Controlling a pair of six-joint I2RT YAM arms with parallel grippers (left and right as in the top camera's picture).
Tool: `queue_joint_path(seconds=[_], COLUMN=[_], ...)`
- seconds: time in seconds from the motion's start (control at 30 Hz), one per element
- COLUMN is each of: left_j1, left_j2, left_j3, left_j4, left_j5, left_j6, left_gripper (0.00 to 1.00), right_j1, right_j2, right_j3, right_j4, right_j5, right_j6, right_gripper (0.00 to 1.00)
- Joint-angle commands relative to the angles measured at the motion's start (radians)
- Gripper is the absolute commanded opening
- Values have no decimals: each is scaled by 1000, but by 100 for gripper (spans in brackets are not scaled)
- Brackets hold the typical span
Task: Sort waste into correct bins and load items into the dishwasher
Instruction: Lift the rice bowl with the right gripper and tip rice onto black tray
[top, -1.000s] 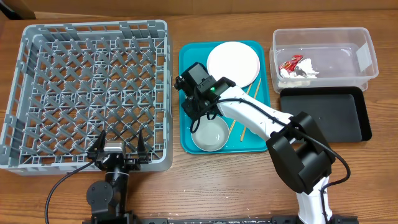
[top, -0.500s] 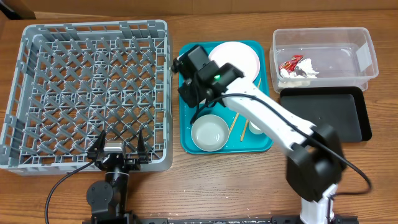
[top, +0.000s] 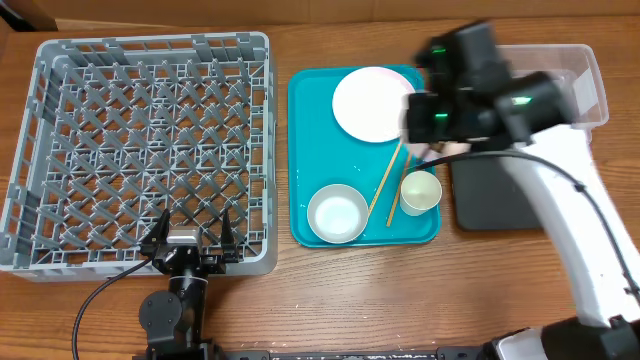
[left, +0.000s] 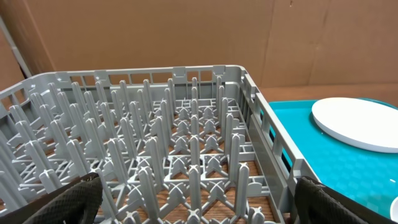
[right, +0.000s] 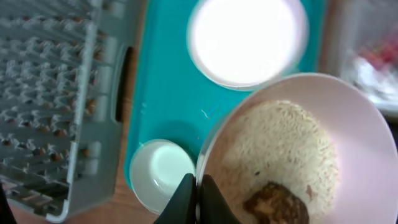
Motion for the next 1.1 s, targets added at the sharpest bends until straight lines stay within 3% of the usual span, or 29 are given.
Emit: queue_joint_path(seconds=[0.0,0.57,1.07], left_j1=[5,5,5], left_j2=[-11,-11,-11], left_j3=[-4,-4,-4], left_j4=[-2,-2,-2], left_j5=[-3,-3,-3], left_j6=[-10,-10,-10], left_gripper=[100,100,100], right_j1=[-103,-591,-946], right_j2=[-45,-92,-31], right_j3=[7,-460,-889], right_j4=[-49,113,530], right_j5=[-88,-661,-1186], right_j6=[-28,-392,-410], right_gripper=[4,4,4])
